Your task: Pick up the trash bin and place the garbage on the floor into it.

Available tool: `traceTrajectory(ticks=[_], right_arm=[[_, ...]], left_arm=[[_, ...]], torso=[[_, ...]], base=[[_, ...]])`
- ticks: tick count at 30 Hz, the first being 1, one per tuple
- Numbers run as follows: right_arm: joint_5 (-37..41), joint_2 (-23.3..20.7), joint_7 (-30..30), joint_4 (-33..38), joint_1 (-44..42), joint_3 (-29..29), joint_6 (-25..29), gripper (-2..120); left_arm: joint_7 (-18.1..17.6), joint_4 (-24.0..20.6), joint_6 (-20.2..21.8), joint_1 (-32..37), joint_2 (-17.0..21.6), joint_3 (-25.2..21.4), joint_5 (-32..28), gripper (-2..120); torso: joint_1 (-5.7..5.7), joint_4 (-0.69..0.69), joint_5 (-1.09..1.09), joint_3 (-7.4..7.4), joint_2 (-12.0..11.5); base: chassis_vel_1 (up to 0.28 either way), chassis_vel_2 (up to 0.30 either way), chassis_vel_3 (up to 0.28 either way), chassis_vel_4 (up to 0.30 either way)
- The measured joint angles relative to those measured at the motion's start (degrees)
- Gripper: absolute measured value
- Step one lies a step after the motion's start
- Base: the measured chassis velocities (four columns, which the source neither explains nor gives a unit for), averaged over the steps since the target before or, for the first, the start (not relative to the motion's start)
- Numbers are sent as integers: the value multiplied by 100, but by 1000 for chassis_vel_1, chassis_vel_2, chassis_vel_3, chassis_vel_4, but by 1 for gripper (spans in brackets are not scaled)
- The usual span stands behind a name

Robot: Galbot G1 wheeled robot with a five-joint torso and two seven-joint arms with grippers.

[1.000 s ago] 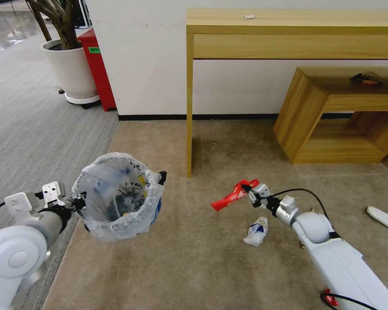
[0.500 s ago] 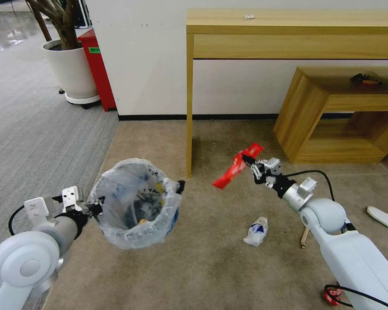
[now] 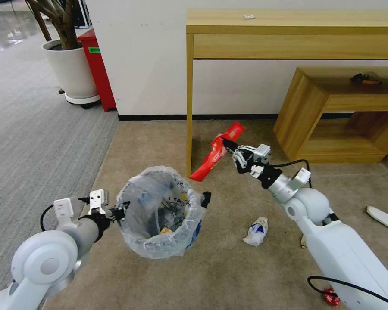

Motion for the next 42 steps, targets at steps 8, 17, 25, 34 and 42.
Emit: traceTrajectory(ticks=[8, 17, 25, 34, 42], right_arm=[[82, 182, -25, -86, 91, -306, 20, 0], [-79, 445, -246, -366, 218, -729, 104, 0], [-194, 521, -342, -520, 238, -870, 117, 0], [-145, 459, -349, -368, 388, -775, 118, 0], [-29, 320, -349, -337, 606, -552, 118, 0]], left_arm=[[188, 157, 0, -228, -30, 252, -9, 0], [304, 318, 0, -470, -62, 380, -40, 0], [350, 261, 0, -446, -28, 361, -68, 0], [382, 293, 0, -439, 15, 361, -40, 0], [414, 354, 0, -422, 27, 378, 4, 0]], torso=[[0, 0, 0, 0, 0], [0, 0, 1, 0, 0], [0, 0, 0, 0, 0], [0, 0, 1, 0, 0], [0, 0, 1, 0, 0]], base=[[0, 0, 0, 0], [0, 0, 0, 0], [0, 0, 0, 0], [0, 0, 0, 0], [0, 0, 0, 0]])
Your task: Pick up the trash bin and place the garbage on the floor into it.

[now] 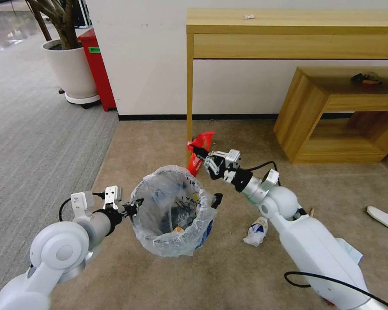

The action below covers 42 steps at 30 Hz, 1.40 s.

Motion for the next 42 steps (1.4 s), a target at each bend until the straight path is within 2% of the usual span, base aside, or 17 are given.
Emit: traceTrajectory(ticks=[9, 25, 36, 42], right_arm=[[243, -50, 30, 40, 409, 134, -35, 0], [511, -61, 44, 173, 622, 95, -67, 0], [485, -81, -3, 242, 507, -5, -69, 0], [278, -159, -172, 287, 153, -119, -6, 0]], left_arm=[[37, 32, 0, 31, -5, 29, 82, 0], [66, 63, 0, 82, -57, 64, 185, 0], [86, 92, 0, 55, -48, 28, 192, 0], [96, 119, 0, 36, -49, 22, 190, 0]], torso=[[0, 0, 0, 0, 0], [0, 0, 0, 0, 0], [0, 0, 0, -1, 0], [0, 0, 0, 0, 0]], base=[[0, 0, 0, 0], [0, 0, 0, 0], [0, 0, 0, 0], [0, 0, 0, 0]])
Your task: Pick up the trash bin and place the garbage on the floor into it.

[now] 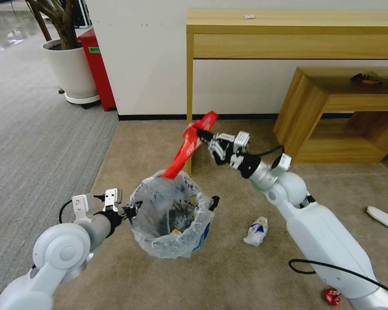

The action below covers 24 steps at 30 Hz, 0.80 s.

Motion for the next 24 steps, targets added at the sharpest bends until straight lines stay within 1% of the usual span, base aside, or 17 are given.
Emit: traceTrajectory(ticks=[12, 24], right_arm=[[184, -65, -62, 215, 109, 1, 8, 0], [-148, -148, -286, 140, -314, -106, 88, 0]], left_arm=[[1, 75, 0, -26, 13, -19, 14, 0], [23, 4, 0, -22, -19, -85, 0, 0]], torso=[[0, 1, -1, 0, 0], [0, 0, 0, 0, 0]], base=[[0, 0, 0, 0], [0, 0, 0, 0]])
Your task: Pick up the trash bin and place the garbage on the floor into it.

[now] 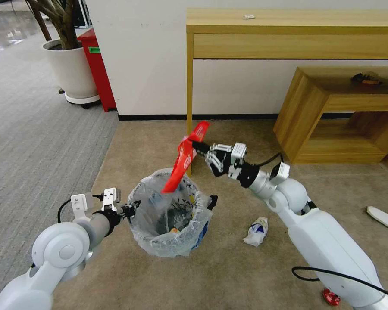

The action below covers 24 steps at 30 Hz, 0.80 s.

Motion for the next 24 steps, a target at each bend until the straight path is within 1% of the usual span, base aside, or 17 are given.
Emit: traceTrajectory(ticks=[6, 18, 19, 20, 21, 22, 24], right_arm=[[-186, 17, -4, -91, -167, -234, 48, 0], [-334, 42, 45, -187, -233, -359, 88, 0], [-347, 37, 77, -200, -242, -359, 97, 2], [-353, 30, 99, -209, -258, -356, 106, 8], [-354, 22, 104, -210, -269, -348, 107, 12], [-354, 22, 104, -210, -269, -348, 107, 12], [-320, 2, 44, -203, -296, -300, 95, 23]], left_arm=[[33, -29, 0, -3, -37, -3, -5, 0], [59, -53, 0, 13, -22, -20, 0, 0], [62, -59, 0, 16, -22, -20, -1, 0], [64, -71, 0, 19, -24, -19, -1, 0], [65, -74, 0, 20, -27, -19, -1, 0], [65, -74, 0, 20, -27, -19, -1, 0], [65, -79, 0, 20, -33, -19, -1, 0]], torso=[[0, 0, 0, 0, 0], [0, 0, 0, 0, 0], [0, 0, 0, 0, 0], [0, 1, 0, 0, 0], [0, 0, 0, 0, 0], [0, 0, 0, 0, 0], [0, 0, 0, 0, 0]], base=[[0, 0, 0, 0], [0, 0, 0, 0], [0, 0, 0, 0], [0, 0, 0, 0], [0, 0, 0, 0], [0, 0, 0, 0], [0, 0, 0, 0]])
